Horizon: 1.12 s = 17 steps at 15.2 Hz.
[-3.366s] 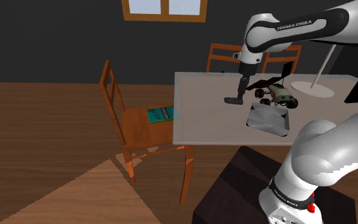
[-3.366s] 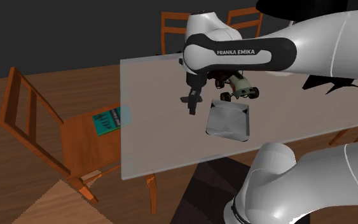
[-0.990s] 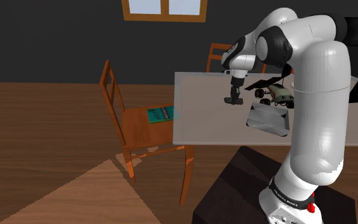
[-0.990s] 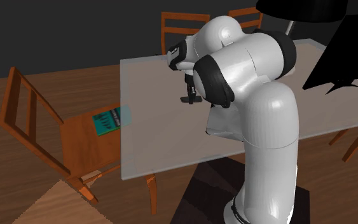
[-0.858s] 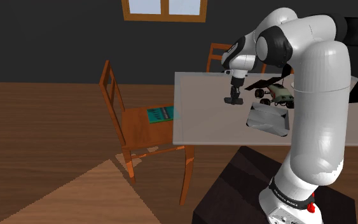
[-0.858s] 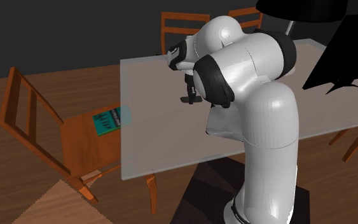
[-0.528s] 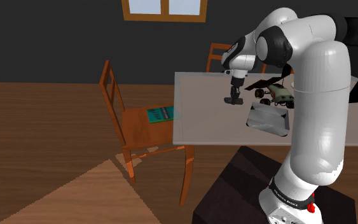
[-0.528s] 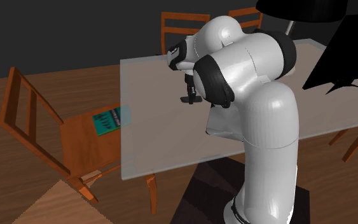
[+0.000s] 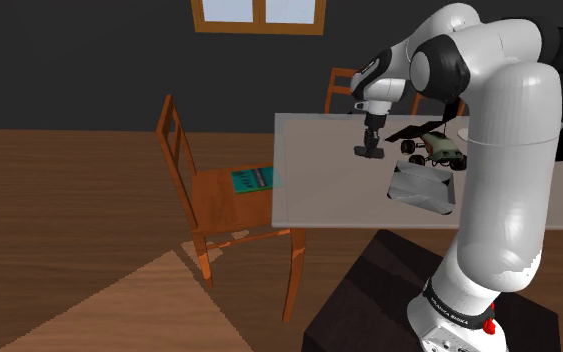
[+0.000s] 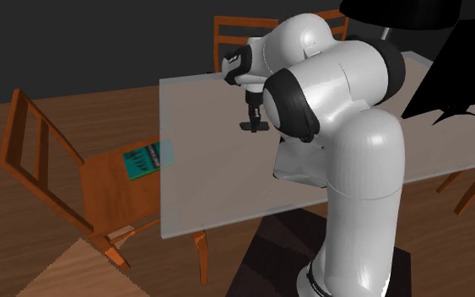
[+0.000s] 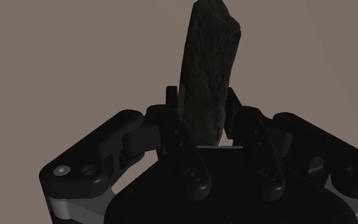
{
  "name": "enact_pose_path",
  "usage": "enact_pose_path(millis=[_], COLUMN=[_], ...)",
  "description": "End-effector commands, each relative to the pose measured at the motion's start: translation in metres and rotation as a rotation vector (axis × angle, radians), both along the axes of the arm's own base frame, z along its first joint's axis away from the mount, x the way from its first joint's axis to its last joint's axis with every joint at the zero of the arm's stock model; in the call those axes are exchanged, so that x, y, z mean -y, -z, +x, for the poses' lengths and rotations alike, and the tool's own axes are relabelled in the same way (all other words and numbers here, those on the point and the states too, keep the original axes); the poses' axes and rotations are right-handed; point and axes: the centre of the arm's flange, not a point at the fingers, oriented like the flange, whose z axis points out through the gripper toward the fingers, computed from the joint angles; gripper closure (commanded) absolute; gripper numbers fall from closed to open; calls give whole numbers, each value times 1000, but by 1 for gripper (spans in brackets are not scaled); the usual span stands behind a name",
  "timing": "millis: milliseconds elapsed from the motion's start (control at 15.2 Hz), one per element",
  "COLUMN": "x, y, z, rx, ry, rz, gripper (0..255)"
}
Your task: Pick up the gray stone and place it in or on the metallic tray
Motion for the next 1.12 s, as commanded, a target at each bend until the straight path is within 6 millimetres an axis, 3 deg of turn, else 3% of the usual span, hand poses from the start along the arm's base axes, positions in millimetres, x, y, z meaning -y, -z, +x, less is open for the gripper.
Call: enact_pose_path(millis=[0, 990, 1056], x=[0, 0, -3], y=[-11, -89, -89], z=[0, 0, -13], rx=[0, 0, 0], ry=[0, 0, 0], rz=[0, 0, 0], gripper=[255, 255, 255])
